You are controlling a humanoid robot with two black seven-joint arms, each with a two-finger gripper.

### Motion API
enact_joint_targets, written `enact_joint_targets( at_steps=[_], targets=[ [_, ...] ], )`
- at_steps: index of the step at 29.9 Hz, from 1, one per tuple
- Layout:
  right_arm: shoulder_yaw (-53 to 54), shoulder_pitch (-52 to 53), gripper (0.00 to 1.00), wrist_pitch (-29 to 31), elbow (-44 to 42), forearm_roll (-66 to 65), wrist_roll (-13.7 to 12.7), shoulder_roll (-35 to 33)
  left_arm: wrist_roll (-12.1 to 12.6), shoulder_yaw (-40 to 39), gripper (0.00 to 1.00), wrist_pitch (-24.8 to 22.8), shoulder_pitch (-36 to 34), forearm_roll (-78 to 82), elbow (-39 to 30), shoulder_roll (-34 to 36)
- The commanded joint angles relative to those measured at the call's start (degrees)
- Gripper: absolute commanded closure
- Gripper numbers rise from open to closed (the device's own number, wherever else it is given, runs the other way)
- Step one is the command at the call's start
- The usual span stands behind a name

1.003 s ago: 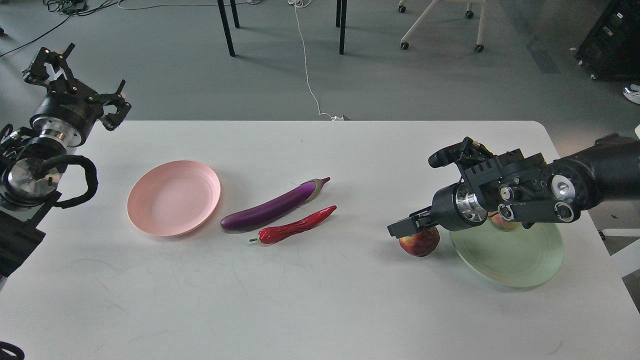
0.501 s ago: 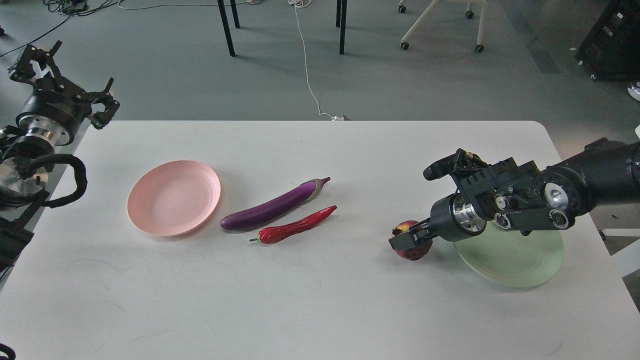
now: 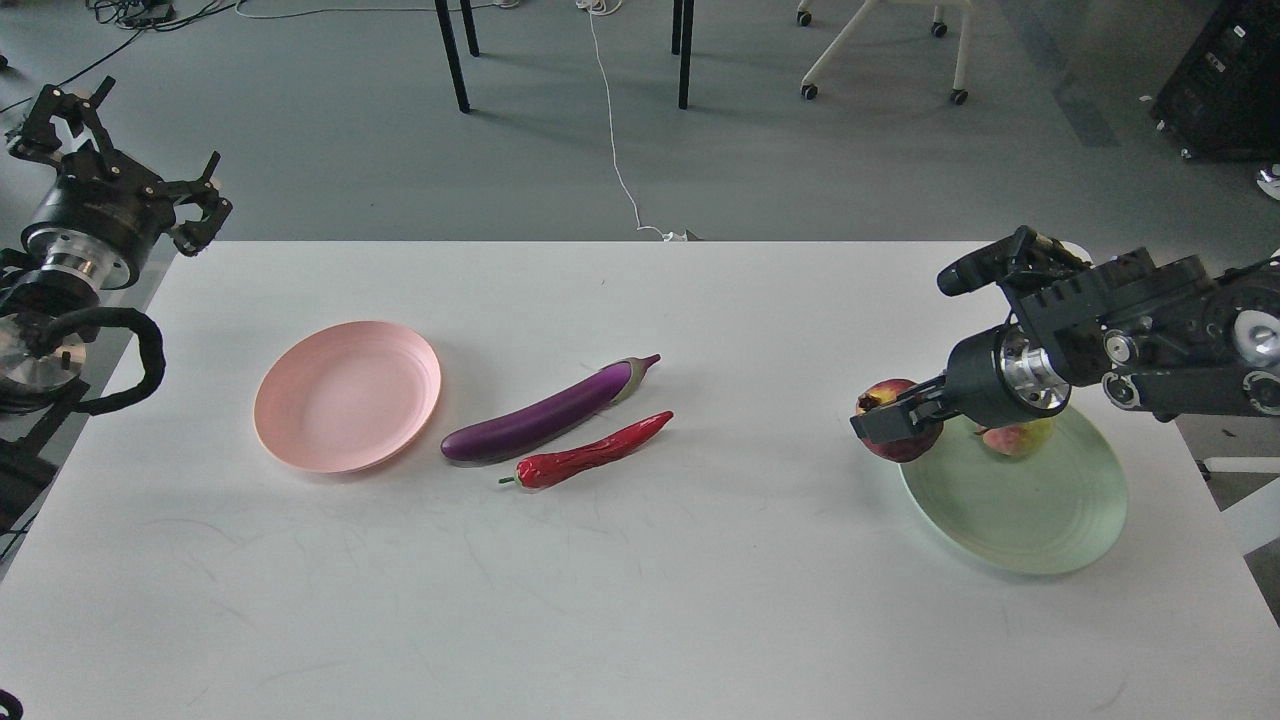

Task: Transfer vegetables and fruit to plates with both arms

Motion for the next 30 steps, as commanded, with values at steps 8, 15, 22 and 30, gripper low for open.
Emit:
enact_joint_targets(
  at_steps=[8,15,22,30],
  targets=[
    [-0.08,-6.67,0.14,-0.03,0.75,-5.65,0.06,-9.22,0.01,0.16,0.02,0.26,0.19,0.00,0.00,-0.27],
    [1.33,-5.35,0.02,-0.03,0.49,-5.39,-0.03,-12.47,0.63,0.25,0.02,-0.18,0.10,0.09,-0.09,-0.01],
    [13.52,-3.68,0.02,3.30,0.31,-4.42,-0.03,-17.47,0.80,0.43,0.02,-5.63,0.02,0.52,-0.09,2.45],
    [39.88,-13.15,0.02,5.16,-4.08,1.36,-0.03,-20.74,0.01,6.83,0.02,-5.46,-3.59,18.51,-4.03,4.47]
  ],
)
